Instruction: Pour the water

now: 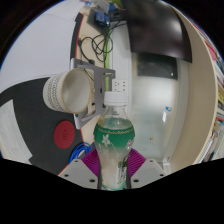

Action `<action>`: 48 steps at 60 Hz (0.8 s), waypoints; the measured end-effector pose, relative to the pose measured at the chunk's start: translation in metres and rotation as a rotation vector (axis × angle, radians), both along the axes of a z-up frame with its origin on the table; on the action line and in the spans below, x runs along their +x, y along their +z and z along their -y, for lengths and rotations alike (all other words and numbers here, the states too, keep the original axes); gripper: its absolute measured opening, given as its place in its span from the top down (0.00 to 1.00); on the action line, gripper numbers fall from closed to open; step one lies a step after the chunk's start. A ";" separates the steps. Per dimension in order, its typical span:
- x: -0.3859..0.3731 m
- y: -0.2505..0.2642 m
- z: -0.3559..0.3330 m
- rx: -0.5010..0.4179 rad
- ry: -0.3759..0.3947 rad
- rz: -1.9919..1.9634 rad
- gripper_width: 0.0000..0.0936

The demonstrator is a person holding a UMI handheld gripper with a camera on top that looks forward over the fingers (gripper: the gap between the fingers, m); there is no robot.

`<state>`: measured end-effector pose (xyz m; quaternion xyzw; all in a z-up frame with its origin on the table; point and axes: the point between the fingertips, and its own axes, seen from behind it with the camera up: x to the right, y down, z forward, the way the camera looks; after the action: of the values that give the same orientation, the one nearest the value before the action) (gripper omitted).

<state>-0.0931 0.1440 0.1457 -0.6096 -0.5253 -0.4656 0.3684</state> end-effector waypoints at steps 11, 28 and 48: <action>-0.006 0.005 -0.022 -0.020 0.067 0.314 0.65; -0.015 0.008 -0.038 -0.017 0.119 0.531 0.66; -0.043 -0.001 -0.015 -0.076 0.061 -0.318 0.65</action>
<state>-0.1360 0.1594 0.1445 -0.6729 -0.4958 -0.3318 0.4374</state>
